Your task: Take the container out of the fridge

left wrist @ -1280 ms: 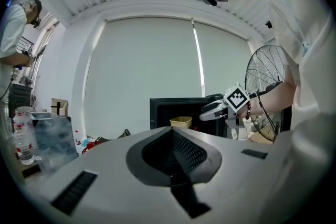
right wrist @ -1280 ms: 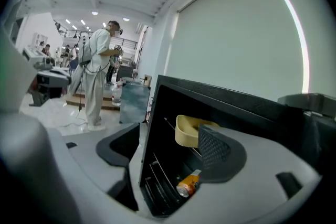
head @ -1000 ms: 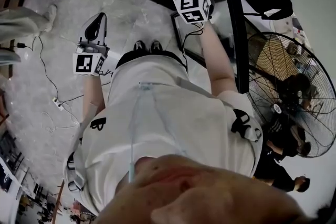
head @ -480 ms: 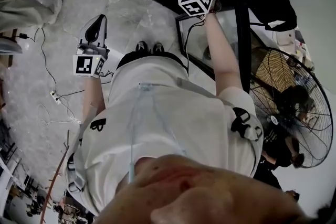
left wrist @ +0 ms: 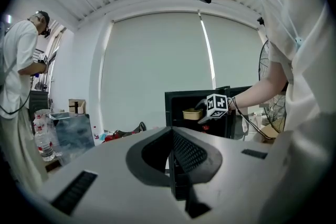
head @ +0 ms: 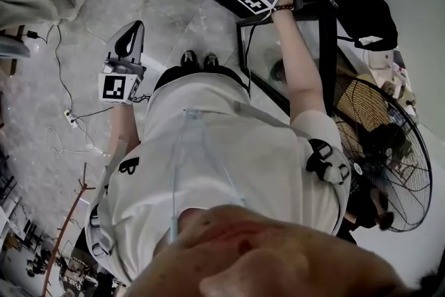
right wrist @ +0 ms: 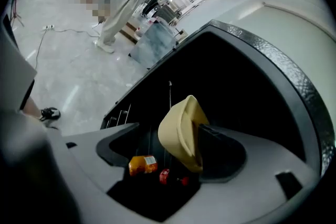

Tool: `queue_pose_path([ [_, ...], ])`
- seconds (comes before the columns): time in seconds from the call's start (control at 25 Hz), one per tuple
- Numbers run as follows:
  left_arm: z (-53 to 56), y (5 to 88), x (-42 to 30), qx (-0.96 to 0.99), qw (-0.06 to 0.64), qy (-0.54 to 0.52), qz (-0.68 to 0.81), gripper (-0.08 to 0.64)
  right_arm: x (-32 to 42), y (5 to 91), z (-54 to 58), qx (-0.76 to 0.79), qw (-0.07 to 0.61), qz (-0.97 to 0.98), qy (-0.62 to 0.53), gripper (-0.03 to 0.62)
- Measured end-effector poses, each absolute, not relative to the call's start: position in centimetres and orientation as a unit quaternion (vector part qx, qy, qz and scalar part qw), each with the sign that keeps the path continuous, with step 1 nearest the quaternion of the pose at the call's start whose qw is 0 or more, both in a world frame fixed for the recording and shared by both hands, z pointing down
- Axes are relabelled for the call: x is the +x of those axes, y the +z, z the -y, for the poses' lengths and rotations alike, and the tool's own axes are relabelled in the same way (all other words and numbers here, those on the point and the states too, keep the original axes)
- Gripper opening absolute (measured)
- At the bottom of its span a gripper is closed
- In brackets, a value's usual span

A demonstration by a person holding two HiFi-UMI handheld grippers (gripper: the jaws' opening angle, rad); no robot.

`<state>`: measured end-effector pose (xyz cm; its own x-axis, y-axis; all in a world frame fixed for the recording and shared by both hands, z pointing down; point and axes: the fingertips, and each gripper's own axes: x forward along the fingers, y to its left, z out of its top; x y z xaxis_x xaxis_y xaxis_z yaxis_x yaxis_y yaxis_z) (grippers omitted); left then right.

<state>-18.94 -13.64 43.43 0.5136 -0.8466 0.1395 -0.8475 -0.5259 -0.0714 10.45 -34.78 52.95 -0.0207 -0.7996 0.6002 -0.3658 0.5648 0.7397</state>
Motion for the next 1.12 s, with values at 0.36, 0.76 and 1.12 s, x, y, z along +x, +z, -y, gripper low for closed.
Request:
queue_pose_path([
  [0.36,13.7,43.6,-19.7,0.864,0.015,0.071,0.498,0.009,11.2,54.9,37.2,0.399,0.606,0.650,-0.227,0.336],
  [0.76,13.8,43.9,-20.0,0.865,0.024,0.069,0.497,0.009,11.5,55.4,38.6,0.369,0.641,0.612,-0.280,0.186],
  [1.12,13.7,43.8,-20.5,0.870,0.027,0.059,0.490,0.009,10.4,53.4,36.8,0.368,0.633,0.619,-0.284,0.175],
])
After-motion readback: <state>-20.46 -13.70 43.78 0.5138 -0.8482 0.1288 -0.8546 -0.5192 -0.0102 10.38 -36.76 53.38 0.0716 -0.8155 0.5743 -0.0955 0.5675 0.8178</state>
